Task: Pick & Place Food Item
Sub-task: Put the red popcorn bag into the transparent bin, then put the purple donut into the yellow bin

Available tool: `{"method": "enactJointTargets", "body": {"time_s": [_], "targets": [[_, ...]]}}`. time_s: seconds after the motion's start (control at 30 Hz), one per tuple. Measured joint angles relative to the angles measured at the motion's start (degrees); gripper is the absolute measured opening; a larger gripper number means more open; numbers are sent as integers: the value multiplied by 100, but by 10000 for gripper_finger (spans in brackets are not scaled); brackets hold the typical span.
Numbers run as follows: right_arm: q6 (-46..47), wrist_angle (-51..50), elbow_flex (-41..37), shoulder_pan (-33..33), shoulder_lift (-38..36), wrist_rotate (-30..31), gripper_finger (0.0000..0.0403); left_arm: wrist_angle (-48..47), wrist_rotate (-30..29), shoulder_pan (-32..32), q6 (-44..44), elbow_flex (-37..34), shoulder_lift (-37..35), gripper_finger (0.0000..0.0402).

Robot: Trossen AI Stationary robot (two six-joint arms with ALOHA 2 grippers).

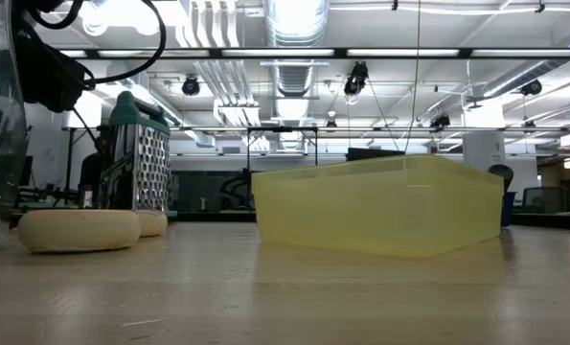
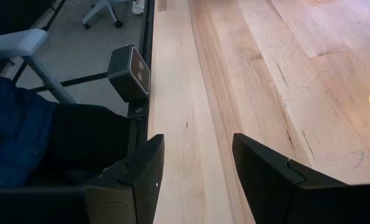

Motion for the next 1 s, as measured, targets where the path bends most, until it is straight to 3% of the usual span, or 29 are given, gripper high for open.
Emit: {"method": "enactJointTargets", "body": {"time_s": [0.67,0.77,1.0], "targets": [[-1,0,0,0,0,0,187,-557,-47,0,1,1299,3,223],[0,1,0,0,0,0,187,-607,-443,0,95,1588,1,223],[-1,0,0,2,0,0,187,-585,-2101,0,902,2207,-4,223]]}}
